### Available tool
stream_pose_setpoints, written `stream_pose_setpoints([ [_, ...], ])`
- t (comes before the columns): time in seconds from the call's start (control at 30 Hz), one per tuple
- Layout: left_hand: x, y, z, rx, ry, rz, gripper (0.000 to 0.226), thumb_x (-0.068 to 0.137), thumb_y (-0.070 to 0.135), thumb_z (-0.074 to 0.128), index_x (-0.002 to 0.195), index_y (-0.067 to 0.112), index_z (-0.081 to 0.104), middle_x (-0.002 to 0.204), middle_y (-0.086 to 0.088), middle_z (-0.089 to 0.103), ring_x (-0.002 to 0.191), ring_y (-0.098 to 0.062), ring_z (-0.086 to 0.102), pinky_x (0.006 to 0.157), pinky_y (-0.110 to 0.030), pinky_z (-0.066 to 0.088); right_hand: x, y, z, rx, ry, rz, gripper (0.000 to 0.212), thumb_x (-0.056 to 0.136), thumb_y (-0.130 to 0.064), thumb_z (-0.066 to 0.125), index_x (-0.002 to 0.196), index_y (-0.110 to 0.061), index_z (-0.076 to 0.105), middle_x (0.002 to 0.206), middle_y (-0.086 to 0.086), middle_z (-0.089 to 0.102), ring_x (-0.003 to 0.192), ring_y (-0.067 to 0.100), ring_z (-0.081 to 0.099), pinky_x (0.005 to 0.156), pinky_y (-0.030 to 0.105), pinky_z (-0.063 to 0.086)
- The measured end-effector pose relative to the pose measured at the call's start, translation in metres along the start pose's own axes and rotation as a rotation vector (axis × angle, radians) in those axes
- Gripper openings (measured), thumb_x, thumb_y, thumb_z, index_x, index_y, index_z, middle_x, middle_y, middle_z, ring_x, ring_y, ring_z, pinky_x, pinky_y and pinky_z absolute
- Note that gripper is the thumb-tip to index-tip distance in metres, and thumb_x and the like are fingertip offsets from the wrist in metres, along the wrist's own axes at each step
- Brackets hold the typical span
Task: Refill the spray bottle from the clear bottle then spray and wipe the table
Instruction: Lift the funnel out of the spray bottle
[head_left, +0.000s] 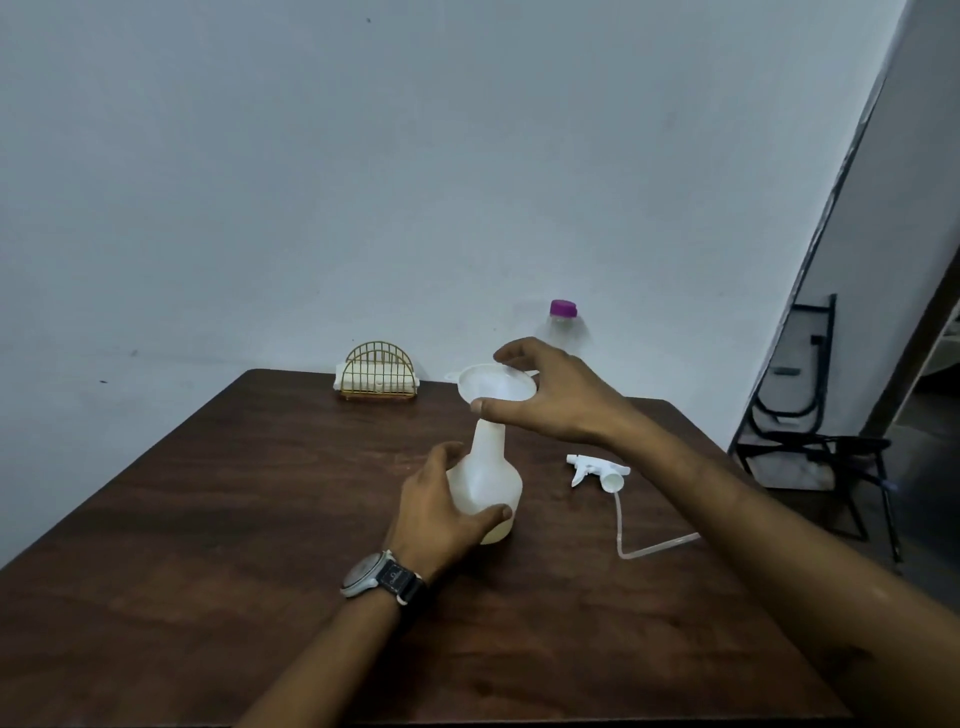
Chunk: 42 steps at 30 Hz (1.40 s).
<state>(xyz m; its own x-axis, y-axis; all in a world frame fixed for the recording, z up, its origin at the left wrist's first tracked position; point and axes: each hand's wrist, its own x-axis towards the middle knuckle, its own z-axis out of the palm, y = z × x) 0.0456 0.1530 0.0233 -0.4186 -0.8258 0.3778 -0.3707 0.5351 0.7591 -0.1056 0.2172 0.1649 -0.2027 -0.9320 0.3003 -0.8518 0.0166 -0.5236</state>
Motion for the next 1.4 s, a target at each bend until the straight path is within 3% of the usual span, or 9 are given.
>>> stream_pose_setpoints([
  [0.27, 0.003, -0.006, 0.0, 0.0, 0.025, 0.03, 0.092, 0.058, 0.056, 0.088, 0.135, 0.026, 0.047, 0.134, 0.008, 0.059, 0.118, -0.015, 0.058, 0.091, -0.035, 0.055, 0.004, -0.005, -0.015, 0.183, 0.182, 0.015, 0.07, 0.072, -0.062, 0.081, 0.132, -0.038, 0.053, 0.12, -0.014, 0.065, 0.108, 0.004, 0.063, 0.091, 0.04, 0.059],
  [0.4, 0.004, -0.007, 0.0, 0.005, 0.012, 0.02, 0.091, 0.059, 0.055, 0.088, 0.135, 0.026, 0.047, 0.134, 0.009, 0.057, 0.118, -0.015, 0.056, 0.092, -0.034, 0.054, 0.0, -0.005, -0.02, 0.218, 0.262, 0.001, 0.065, 0.079, -0.053, 0.082, 0.132, -0.035, 0.049, 0.119, -0.015, 0.066, 0.108, 0.006, 0.063, 0.087, 0.028, 0.052],
  [0.5, 0.004, -0.007, 0.001, 0.0, 0.018, 0.015, 0.09, 0.059, 0.055, 0.088, 0.134, 0.027, 0.047, 0.133, 0.009, 0.057, 0.118, -0.015, 0.057, 0.091, -0.034, 0.054, -0.002, -0.001, -0.013, 0.256, 0.318, -0.008, 0.067, 0.075, -0.055, 0.082, 0.128, -0.038, 0.045, 0.123, -0.01, 0.067, 0.106, 0.006, 0.066, 0.087, 0.032, 0.056],
  [0.67, 0.004, -0.007, 0.001, -0.008, 0.021, 0.002, 0.089, 0.057, 0.055, 0.088, 0.132, 0.028, 0.048, 0.131, 0.009, 0.059, 0.117, -0.015, 0.058, 0.09, -0.034, 0.055, -0.008, 0.011, 0.002, 0.175, 0.207, 0.039, 0.073, 0.075, -0.058, 0.083, 0.132, -0.037, 0.043, 0.123, -0.012, 0.066, 0.104, 0.005, 0.065, 0.095, 0.04, 0.057],
  [0.8, 0.004, -0.007, 0.0, -0.002, 0.031, 0.004, 0.088, 0.058, 0.054, 0.089, 0.132, 0.028, 0.048, 0.131, 0.009, 0.058, 0.117, -0.014, 0.057, 0.089, -0.03, 0.053, -0.006, 0.007, 0.0, 0.276, 0.342, -0.004, 0.073, 0.071, -0.059, 0.083, 0.129, -0.037, 0.044, 0.122, -0.011, 0.068, 0.103, 0.007, 0.069, 0.09, 0.044, 0.06],
  [0.97, 0.004, -0.008, 0.0, 0.006, 0.024, 0.013, 0.089, 0.058, 0.055, 0.088, 0.132, 0.027, 0.048, 0.131, 0.009, 0.059, 0.117, -0.015, 0.058, 0.089, -0.033, 0.055, -0.008, 0.01, 0.006, 0.141, 0.196, 0.031, 0.073, 0.075, -0.059, 0.083, 0.131, -0.038, 0.041, 0.123, -0.012, 0.065, 0.104, 0.006, 0.065, 0.092, 0.038, 0.057],
  [1.13, 0.005, -0.007, -0.001, 0.007, 0.008, 0.004, 0.091, 0.059, 0.053, 0.089, 0.134, 0.026, 0.046, 0.134, 0.008, 0.057, 0.12, -0.016, 0.056, 0.092, -0.034, 0.055, -0.007, 0.009, 0.006, 0.234, 0.331, -0.009, 0.069, 0.077, -0.054, 0.083, 0.129, -0.037, 0.043, 0.121, -0.01, 0.068, 0.101, 0.006, 0.069, 0.09, 0.04, 0.059],
  [1.27, 0.005, -0.008, 0.0, 0.002, 0.006, -0.002, 0.092, 0.059, 0.053, 0.089, 0.135, 0.027, 0.043, 0.135, 0.008, 0.055, 0.122, -0.017, 0.056, 0.093, -0.037, 0.055, -0.009, 0.012, 0.012, 0.117, 0.245, 0.035, 0.07, 0.078, -0.06, 0.079, 0.131, -0.038, 0.04, 0.121, -0.011, 0.067, 0.101, 0.007, 0.066, 0.086, 0.034, 0.056],
  [1.4, 0.004, -0.008, 0.001, 0.01, -0.001, -0.007, 0.096, 0.061, 0.053, 0.089, 0.139, 0.028, 0.039, 0.14, 0.008, 0.051, 0.126, -0.017, 0.053, 0.098, -0.037, 0.052, -0.006, 0.016, 0.007, 0.249, 0.331, 0.067, 0.07, 0.079, -0.061, 0.078, 0.132, -0.036, 0.042, 0.113, -0.015, 0.069, 0.103, 0.008, 0.068, 0.092, 0.038, 0.056],
])
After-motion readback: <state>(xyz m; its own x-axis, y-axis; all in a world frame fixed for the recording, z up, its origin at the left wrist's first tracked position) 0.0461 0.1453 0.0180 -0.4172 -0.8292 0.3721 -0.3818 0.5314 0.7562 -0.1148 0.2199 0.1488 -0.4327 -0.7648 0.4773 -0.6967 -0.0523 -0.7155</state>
